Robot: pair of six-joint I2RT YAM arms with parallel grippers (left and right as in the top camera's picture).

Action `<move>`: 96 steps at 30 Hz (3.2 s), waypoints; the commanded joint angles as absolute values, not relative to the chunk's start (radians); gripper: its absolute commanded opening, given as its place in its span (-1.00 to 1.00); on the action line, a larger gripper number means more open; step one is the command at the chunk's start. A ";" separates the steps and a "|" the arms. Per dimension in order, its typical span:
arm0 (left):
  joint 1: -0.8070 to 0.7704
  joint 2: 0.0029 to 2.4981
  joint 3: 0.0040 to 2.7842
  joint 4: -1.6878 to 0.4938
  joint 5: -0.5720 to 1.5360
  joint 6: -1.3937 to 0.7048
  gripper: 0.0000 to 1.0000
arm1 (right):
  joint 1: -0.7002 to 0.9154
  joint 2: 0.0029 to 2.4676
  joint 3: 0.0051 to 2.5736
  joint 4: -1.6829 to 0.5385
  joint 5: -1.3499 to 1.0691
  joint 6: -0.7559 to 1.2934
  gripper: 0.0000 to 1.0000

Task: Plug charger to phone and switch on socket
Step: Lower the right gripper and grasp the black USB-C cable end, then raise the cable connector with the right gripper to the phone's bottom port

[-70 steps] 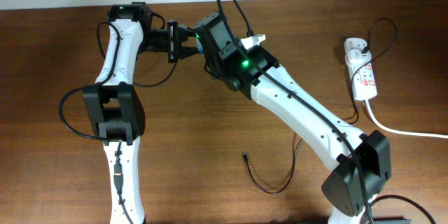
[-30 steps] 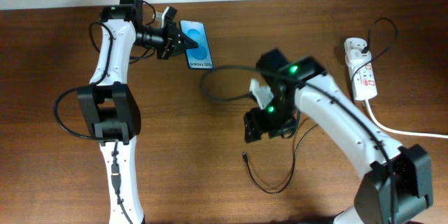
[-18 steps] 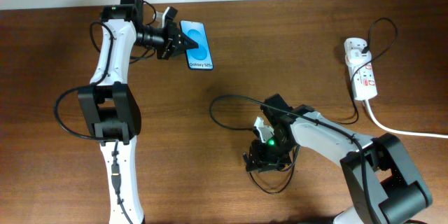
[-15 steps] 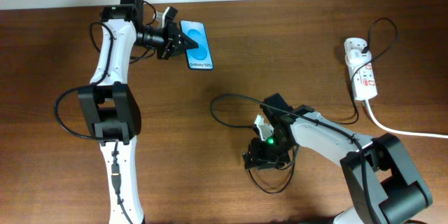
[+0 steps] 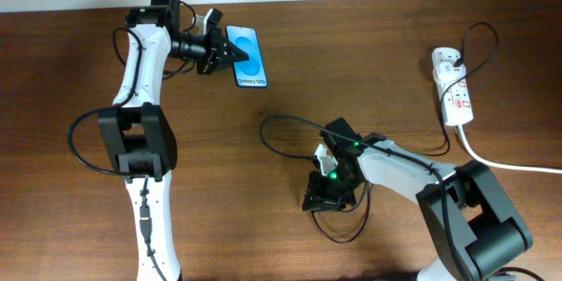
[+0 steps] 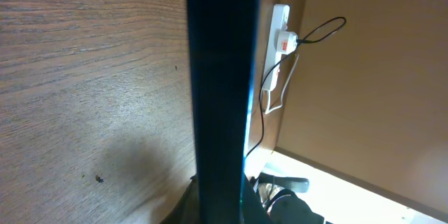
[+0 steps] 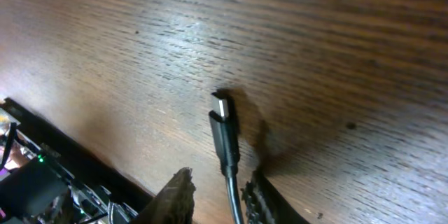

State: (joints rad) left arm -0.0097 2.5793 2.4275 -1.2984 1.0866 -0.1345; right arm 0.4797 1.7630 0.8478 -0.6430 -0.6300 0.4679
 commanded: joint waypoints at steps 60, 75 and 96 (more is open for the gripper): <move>-0.043 2.283 2.443 -1.291 1.529 0.189 -1.00 | 0.411 1.684 1.601 -0.663 -0.770 0.379 -0.92; -0.038 2.283 2.443 -1.291 1.530 0.184 -1.00 | 0.405 1.683 1.601 -0.630 -0.838 0.375 -0.92; -0.012 2.283 2.443 -1.275 1.546 0.170 -1.00 | 0.424 1.683 1.601 -0.622 -0.838 0.375 -0.92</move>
